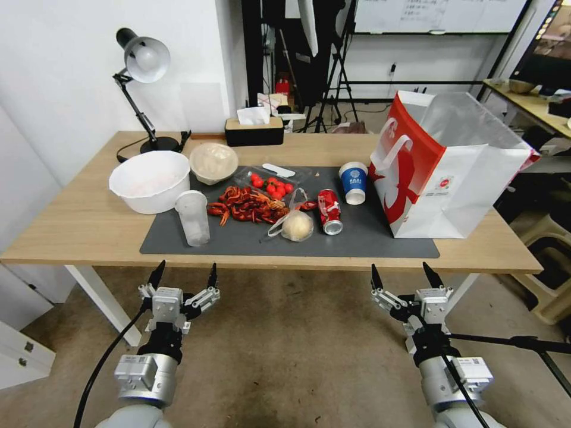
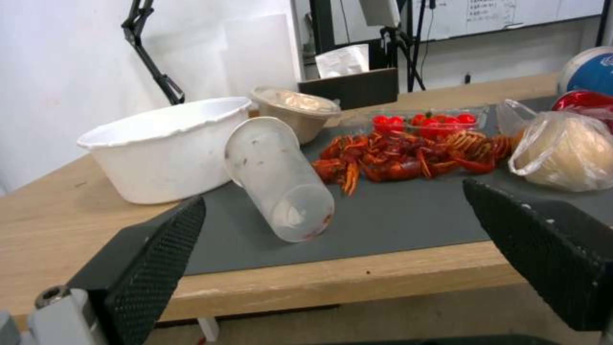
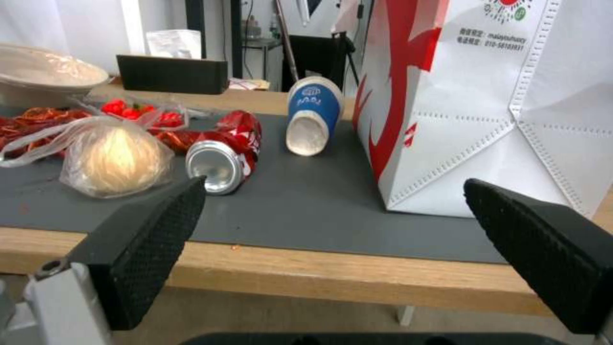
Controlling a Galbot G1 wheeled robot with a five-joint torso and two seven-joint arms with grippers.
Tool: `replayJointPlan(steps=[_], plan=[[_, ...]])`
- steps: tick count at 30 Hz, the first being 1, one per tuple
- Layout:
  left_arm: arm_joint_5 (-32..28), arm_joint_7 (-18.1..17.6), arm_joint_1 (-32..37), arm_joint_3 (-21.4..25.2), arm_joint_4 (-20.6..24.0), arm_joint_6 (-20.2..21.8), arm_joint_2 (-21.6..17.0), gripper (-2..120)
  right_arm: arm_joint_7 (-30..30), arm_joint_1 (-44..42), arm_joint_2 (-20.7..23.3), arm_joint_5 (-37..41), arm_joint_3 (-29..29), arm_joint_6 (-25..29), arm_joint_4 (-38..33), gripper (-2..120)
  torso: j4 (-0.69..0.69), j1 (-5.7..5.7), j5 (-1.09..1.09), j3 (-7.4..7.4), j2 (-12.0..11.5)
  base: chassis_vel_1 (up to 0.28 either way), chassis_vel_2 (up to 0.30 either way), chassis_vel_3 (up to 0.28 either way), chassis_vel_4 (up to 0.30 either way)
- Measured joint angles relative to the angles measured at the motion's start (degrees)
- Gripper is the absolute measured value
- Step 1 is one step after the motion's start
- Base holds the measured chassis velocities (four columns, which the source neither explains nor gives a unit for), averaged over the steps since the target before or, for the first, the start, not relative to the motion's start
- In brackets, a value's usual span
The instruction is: Pick up the trash from the table and place it into the takeout bag.
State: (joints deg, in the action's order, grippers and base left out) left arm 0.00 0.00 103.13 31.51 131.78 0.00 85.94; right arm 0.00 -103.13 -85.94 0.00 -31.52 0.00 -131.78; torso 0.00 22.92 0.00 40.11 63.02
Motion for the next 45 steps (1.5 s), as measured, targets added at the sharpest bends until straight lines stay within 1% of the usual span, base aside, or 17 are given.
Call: replayJointPlan(steps=[23, 24, 25, 26, 27, 28, 29, 31, 32, 33, 36, 38, 42, 45], plan=[[0.0, 0.0, 0.0, 0.0, 0.0, 0.0, 0.0, 100, 0.0, 0.0, 0.0, 0.2, -0.3, -0.3, -0.2, 100, 0.00, 0.00, 0.00, 0.00, 0.0, 0.000, 0.000, 0.000, 0.000], [-0.2, 0.0, -0.1, -0.1, 0.0, 0.2, 0.1, 100, 0.1, 0.2, -0.3, 1.3, -1.6, -1.9, -1.4, 100, 0.01, 0.00, 0.04, 0.00, 0.0, 0.000, 0.000, 0.000, 0.000], [-0.6, 0.1, -0.4, -0.4, 0.2, 0.5, 0.3, 100, 0.3, 0.5, -0.5, 2.3, -3.0, -3.5, -2.7, 100, 0.01, 0.00, 0.01, 0.00, 0.0, 0.000, 0.000, 0.000, 0.000], [-0.6, 0.1, -0.4, -0.4, 0.2, 0.5, 0.3, 100, 0.3, 0.5, -0.5, 2.3, -3.0, -3.5, -2.7, 100, 0.01, 0.00, 0.01, 0.00, 0.0, 0.000, 0.000, 0.000, 0.000], [-1.5, 0.2, -1.1, -1.1, 0.5, 1.3, 0.7, 100, 0.6, 0.8, -0.8, 3.6, -5.0, -5.5, -4.4, 100, 0.03, 0.00, 0.00, 0.00, 0.0, 0.000, 0.000, 0.000, 0.000], [-4.9, 1.1, -3.8, -4.1, 2.0, 4.4, 2.6, 100, 1.0, 1.4, -1.4, 6.0, -8.2, -9.2, -7.3, 100, 0.01, 0.00, -0.03, 0.00, 0.0, 0.000, 0.000, 0.000, 0.000], [-7.3, 1.8, -5.8, -6.2, 3.2, 6.4, 3.9, 100, 1.3, 1.7, -1.6, 7.3, -9.7, -10.6, -8.6, 100, -0.06, 0.00, -0.06, -0.01, 0.0, 0.000, 0.000, 0.000, 0.000], [-7.9, 2.0, -6.2, -6.6, 3.5, 6.9, 4.2, 100, 1.3, 1.8, -1.7, 7.8, -10.0, -10.9, -8.9, 100, -0.07, 0.00, -0.04, 0.00, 0.0, 0.000, 0.000, 0.000, 0.000], [-9.2, 2.4, -6.9, -7.6, 3.9, 7.7, 4.6, 100, 1.0, 1.8, -1.7, 9.2, -10.6, -11.5, -9.2, 100, -0.02, 0.01, 0.05, 0.01, 0.0, 0.000, 0.000, 0.000, 0.000], [-9.5, 2.4, -7.0, -7.7, 4.0, 7.7, 4.6, 100, 0.9, 1.8, -1.6, 9.5, -10.6, -11.2, -9.2, 100, 0.01, 0.02, 0.04, 0.01, 0.0, 0.000, 0.000, 0.000, 0.000], [-9.7, 2.4, -7.0, -7.7, 3.9, 7.2, 4.6, 100, 0.7, 1.8, -1.5, 10.0, -10.4, -10.5, -9.2, 100, 0.01, 0.01, -0.01, 0.01, 0.0, 0.000, 0.000, 0.000, 0.000], [-9.7, 2.5, -7.0, -7.7, 3.6, 6.6, 4.5, 100, 0.6, 1.8, -1.4, 10.6, -10.0, -10.2, -9.1, 100, 0.01, 0.01, 0.00, 0.00, 0.0, 0.000, 0.000, 0.000, 0.000], [-9.4, 2.9, -6.7, -7.4, 2.2, 3.7, 4.1, 100, 0.6, 1.9, -0.7, 11.2, -9.2, -8.4, -8.0, 100, 0.00, 0.01, 0.00, 0.01, 0.0, 0.000, 0.000, 0.000, 0.000], [-9.4, 3.3, -6.8, -7.3, 1.6, 3.0, 3.8, 100, 0.8, 2.0, 0.1, 12.5, -8.1, -7.7, -7.6, 100, 0.00, 0.01, 0.00, 0.00, 0.0, 0.000, 0.000, 0.000, 0.000]])
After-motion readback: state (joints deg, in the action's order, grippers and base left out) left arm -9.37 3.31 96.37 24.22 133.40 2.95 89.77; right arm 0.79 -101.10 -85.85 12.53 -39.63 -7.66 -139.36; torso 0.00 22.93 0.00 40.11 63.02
